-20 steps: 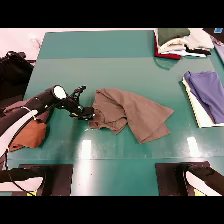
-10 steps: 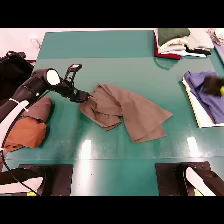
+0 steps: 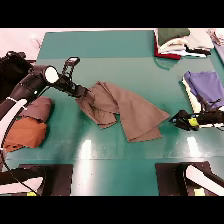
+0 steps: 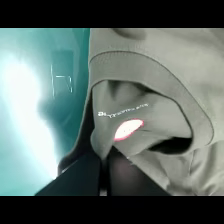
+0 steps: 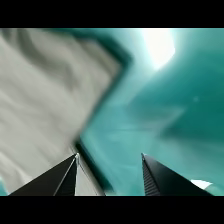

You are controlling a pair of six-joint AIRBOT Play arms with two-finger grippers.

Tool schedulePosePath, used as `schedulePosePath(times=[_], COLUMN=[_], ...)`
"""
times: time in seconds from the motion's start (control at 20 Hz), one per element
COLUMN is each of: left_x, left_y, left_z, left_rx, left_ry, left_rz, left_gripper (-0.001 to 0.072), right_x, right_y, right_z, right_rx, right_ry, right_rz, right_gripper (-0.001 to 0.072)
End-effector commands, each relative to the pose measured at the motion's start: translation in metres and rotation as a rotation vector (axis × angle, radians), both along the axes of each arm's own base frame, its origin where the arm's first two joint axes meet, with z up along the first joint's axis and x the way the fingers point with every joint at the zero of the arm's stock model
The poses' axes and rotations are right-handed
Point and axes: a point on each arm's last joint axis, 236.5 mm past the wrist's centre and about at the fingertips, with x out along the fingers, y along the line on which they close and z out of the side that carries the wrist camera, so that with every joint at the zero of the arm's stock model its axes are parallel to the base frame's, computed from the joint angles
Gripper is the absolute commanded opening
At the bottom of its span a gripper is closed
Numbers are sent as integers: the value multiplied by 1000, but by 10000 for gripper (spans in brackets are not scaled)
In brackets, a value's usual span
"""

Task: Fold the shirts.

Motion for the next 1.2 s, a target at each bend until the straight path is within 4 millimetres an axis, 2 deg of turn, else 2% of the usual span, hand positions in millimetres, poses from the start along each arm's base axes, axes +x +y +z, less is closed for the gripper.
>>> schedulePosePath(times=[0.0,0.05,0.15,0.25,0.3,0.35,0.4,0.45,0.55,0.6,0.7,0.8,0.9,1.0,1.05,1.15], left_x=[3,3,4,4,4,5,6,10,22,25,14,-18,-63,-107,-127,-159], left_y=[0,0,0,0,0,0,1,5,23,35,55,68,83,98,105,114], left_z=[2,2,3,3,3,5,13,29,92,138,240,337,411,459,476,500], left_rx=[0,0,-1,-1,-1,-3,-5,-3,41,63,64,1,-55,-100,-118,-156], left_ry=[-15,-15,-19,-19,-20,-28,-50,-91,-258,-371,-597,-805,-972,-1094,-1139,-1207], left_rz=[2,2,3,3,3,4,8,21,42,54,85,115,133,149,156,163], left_gripper=[26,26,26,26,26,26,25,25,25,25,26,25,25,25,25,25], right_x=[33,39,49,66,76,85,96,107,134,143,144,120,81,44,30,11], right_y=[13,13,16,24,30,37,42,46,44,42,34,30,28,25,23,15], right_z=[-16,-19,-20,-12,-5,4,20,42,115,162,277,383,464,518,534,553], right_rx=[135,139,113,82,65,54,42,22,-32,-66,-153,-251,-351,-456,-504,-585], right_ry=[-64,-71,-84,-132,-166,-199,-251,-323,-522,-638,-904,-1142,-1323,-1443,-1477,-1489], right_rz=[-123,-124,-88,-41,-14,18,54,86,116,123,128,122,119,101,87,60], right_gripper=[423,355,343,191,86,15,15,14,14,14,14,14,14,14,14,14])
